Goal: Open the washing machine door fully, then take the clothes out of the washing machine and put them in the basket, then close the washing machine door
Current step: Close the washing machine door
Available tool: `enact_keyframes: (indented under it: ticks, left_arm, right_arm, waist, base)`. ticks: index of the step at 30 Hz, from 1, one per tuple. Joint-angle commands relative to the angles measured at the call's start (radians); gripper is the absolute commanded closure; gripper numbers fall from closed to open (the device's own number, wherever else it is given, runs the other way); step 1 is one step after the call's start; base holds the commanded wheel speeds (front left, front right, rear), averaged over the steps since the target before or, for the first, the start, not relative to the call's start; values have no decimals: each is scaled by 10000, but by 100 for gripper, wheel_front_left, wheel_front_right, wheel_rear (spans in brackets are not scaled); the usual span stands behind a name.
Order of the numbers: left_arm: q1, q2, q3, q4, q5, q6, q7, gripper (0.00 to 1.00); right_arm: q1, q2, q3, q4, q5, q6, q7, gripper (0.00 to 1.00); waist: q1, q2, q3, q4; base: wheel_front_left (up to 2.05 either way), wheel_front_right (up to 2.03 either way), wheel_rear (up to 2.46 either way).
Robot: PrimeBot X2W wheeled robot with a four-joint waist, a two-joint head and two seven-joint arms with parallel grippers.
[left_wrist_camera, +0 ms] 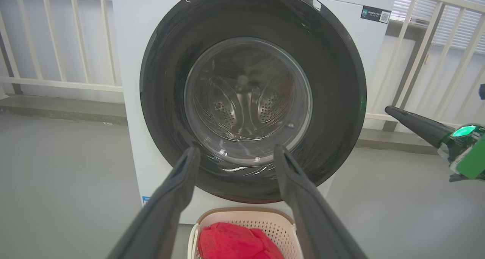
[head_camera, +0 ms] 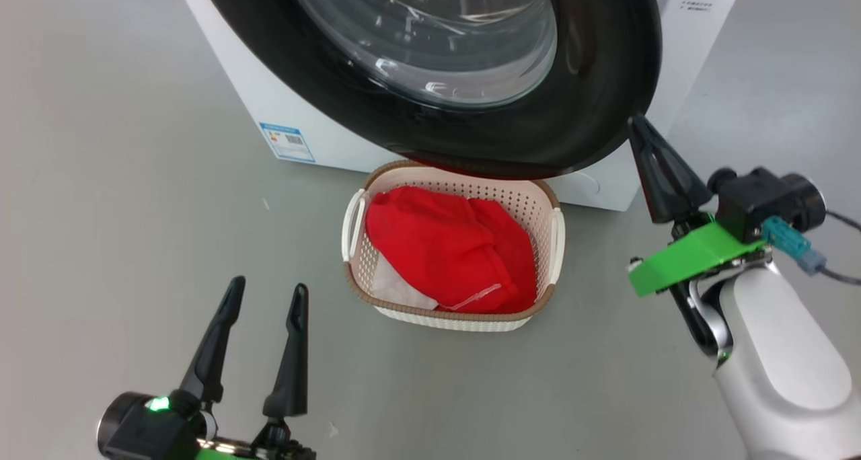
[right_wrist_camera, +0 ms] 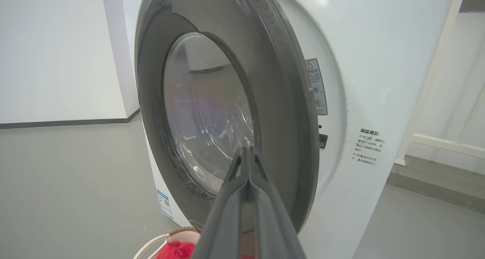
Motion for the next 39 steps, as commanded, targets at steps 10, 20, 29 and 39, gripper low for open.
enact_keyframes:
  ticks: [10, 20, 29, 39]
  left_arm:
    - [-704, -142, 153, -214, -23, -156, -78, 0]
    - [-960, -241, 159, -147, -83, -280, -78, 0]
    - [-1095, -281, 146, -104, -134, -351, -78, 0]
    - [-1290, -292, 60, -123, -286, -336, -78, 0]
  right_arm:
    - [-1900, -266, 657, 933, 157, 62, -63, 100]
    - [-3172, -646, 583, 1661, -25, 62, -63, 100]
    - [-4007, -828, 454, 2176, -129, 62, -63, 100]
    - [-4925, -981, 401, 2651, -391, 62, -63, 100]
  waist:
    - [0, 0, 790, 282]
    - [0, 0, 1362, 444]
    - [0, 0, 1665, 579]
    - [0, 0, 2060, 699]
  base:
    - [0, 0, 0]
    - [0, 0, 0]
    - [0, 0, 0]
    - [0, 0, 0]
